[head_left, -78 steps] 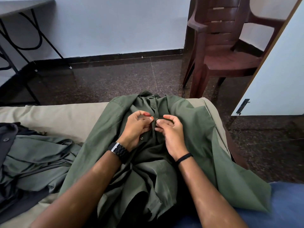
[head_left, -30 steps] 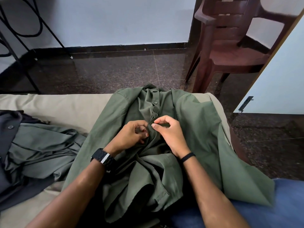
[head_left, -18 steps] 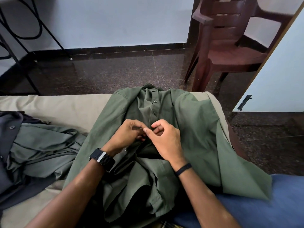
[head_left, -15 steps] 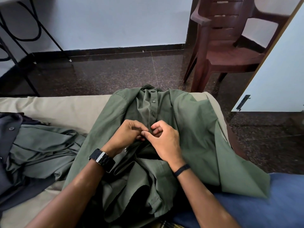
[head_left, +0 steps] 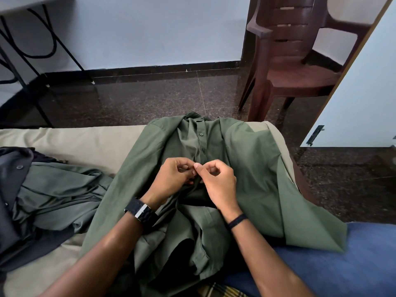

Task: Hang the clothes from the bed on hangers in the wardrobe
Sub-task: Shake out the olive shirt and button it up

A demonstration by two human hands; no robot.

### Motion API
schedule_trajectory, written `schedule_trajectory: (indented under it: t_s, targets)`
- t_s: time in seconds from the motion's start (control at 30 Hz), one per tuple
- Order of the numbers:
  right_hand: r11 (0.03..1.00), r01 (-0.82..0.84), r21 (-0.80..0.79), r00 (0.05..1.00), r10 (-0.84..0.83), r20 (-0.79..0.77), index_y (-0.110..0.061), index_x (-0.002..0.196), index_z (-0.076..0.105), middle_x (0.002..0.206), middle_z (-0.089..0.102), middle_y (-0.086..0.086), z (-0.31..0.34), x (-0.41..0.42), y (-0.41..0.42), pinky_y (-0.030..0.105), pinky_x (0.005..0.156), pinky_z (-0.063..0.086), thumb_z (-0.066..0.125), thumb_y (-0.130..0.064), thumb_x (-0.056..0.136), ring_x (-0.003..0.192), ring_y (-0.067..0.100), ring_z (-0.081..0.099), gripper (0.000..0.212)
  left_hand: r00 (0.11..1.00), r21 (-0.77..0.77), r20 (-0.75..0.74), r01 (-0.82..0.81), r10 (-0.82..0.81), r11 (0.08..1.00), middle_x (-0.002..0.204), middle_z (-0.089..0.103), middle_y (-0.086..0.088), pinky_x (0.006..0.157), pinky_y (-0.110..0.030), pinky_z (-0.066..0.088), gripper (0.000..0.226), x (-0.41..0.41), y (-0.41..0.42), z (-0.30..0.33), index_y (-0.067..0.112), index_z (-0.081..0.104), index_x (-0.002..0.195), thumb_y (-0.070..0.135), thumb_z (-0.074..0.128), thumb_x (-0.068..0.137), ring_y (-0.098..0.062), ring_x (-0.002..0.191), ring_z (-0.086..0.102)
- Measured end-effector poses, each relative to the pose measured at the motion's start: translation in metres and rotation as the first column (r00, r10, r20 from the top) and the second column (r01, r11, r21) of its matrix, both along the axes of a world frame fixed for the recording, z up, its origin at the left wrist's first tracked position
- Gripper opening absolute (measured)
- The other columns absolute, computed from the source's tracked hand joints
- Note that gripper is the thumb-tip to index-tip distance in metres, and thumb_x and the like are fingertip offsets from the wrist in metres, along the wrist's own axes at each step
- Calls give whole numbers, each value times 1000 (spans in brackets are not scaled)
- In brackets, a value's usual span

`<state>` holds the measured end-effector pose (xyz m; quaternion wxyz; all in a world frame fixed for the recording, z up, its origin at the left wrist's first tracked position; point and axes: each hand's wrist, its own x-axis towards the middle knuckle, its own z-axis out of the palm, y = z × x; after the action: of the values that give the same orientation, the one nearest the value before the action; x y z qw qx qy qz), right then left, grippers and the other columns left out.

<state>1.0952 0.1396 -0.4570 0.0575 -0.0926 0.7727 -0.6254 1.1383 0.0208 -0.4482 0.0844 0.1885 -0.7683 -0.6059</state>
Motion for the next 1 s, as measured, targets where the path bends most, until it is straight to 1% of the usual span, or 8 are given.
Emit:
schedule_trajectory:
  t_s: [0.1,0.17,0.4,0.53,0.7,0.83,0.93,1.0]
  targets:
    - [993,10,-117,992,5,123,-16,74,64,62,61,-5,1,-4,0,11,55,43,72,-6,79,57,10,59,13,1000,-11,2,-8,8,1000,61,66,5,61,-19,53,25,0,-1,2,15,70,76,-7,62,87,-6,57,60]
    - [995,32,-93,988,-18,151,-16,78,65,64,59,-8,1,-6,0,10,59,42,69,-1,77,60,5,57,16,999,-2,-29,-28,28,1000,63,64,0,58,-16,52,27,1,0,6,14,69,76,-9,61,87,-5,56,58]
    - [971,234,41,972,-233,-24,-19,70,60,67,59,-6,5,-10,8,22,70,33,51,4,78,74,19,55,27,967,1,-162,-197,195,980,72,63,-8,60,-19,54,22,-3,-1,17,14,66,78,-6,63,86,-14,64,61]
    - [977,210,15,977,-211,44,-8,70,63,74,62,4,2,-14,9,27,69,32,51,-4,85,78,21,52,19,974,0,-149,-171,169,985,76,63,-12,63,-23,55,23,-7,4,13,15,65,76,-5,64,85,-17,67,62]
    - [986,165,-18,967,-158,199,-17,63,49,61,46,-5,-7,-18,7,27,65,36,61,0,74,60,12,40,24,981,23,-112,-160,161,987,69,64,-3,59,-19,53,23,-7,10,5,16,66,75,-5,66,84,-12,62,62]
    - [908,327,-262,859,-171,483,-12,57,46,55,36,-1,-5,-16,3,25,53,27,47,17,73,55,14,31,33,974,5,-123,-191,190,982,57,63,9,56,-16,51,23,-6,12,3,18,65,72,-2,70,82,-4,53,60]
    - [791,432,-433,755,-54,653,-7,61,51,60,43,5,1,-16,8,25,55,31,38,19,74,58,16,38,32,969,16,-142,-204,204,979,58,65,8,55,-17,51,23,-6,13,3,19,66,70,-1,72,80,-5,54,61]
    - [817,381,-433,750,0,661,-10,68,59,65,51,5,4,-12,11,25,56,35,41,15,77,62,16,45,32,965,52,-146,-210,216,976,59,65,5,56,-18,52,23,-6,14,2,19,66,70,0,73,80,-7,56,62]
